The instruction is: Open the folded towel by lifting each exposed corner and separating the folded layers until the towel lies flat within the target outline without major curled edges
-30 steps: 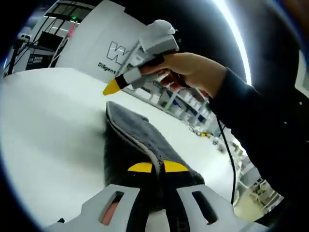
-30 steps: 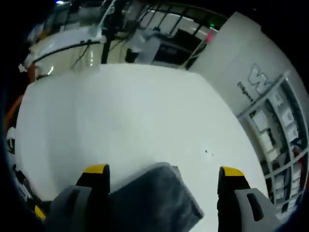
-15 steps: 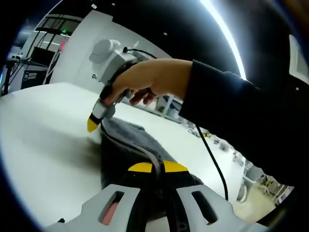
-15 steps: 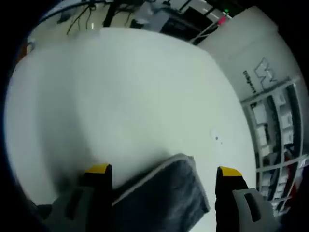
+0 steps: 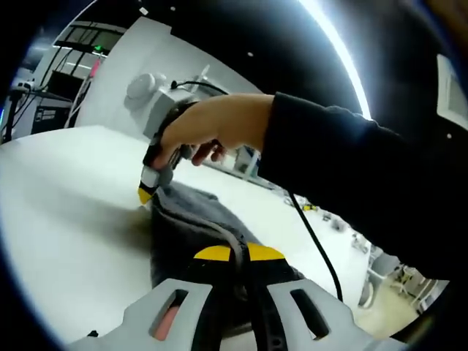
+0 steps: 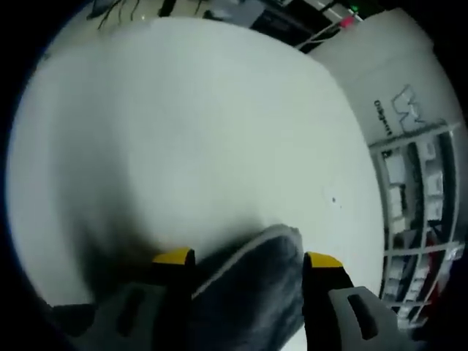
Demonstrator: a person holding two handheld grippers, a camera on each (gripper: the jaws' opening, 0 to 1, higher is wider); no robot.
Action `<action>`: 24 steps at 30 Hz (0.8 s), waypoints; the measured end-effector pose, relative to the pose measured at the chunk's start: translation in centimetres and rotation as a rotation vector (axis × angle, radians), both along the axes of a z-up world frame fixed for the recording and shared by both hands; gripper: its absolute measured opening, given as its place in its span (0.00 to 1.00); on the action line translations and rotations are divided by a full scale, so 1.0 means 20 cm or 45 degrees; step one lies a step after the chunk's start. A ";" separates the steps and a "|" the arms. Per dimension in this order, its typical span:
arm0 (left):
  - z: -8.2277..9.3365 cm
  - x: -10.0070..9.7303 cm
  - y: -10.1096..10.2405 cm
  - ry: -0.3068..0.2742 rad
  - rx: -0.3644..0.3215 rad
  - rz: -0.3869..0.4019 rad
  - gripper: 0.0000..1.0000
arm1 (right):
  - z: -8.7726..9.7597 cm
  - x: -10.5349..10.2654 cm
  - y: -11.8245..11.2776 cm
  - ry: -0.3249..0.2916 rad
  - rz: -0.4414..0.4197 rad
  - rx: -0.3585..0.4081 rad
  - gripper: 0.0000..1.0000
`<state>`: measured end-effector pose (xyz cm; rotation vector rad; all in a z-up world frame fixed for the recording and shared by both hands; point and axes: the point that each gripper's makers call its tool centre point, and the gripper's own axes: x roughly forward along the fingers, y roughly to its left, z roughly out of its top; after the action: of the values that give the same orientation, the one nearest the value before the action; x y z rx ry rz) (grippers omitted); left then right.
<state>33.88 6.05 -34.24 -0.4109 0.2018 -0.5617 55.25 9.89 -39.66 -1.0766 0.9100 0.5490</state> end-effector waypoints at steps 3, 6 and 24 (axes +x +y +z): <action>0.00 0.00 0.00 -0.003 -0.006 0.000 0.04 | -0.02 0.01 -0.03 0.045 0.000 -0.019 0.56; 0.01 0.00 -0.01 -0.007 -0.006 -0.004 0.04 | -0.01 0.03 -0.01 0.051 -0.022 0.017 0.57; 0.02 -0.01 -0.06 -0.035 -0.010 -0.027 0.04 | -0.01 -0.06 -0.04 0.142 -0.119 -0.058 0.53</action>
<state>33.65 4.79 -33.89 -0.4090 0.1779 -0.5890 53.98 9.12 -39.88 -1.0467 1.0691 0.5167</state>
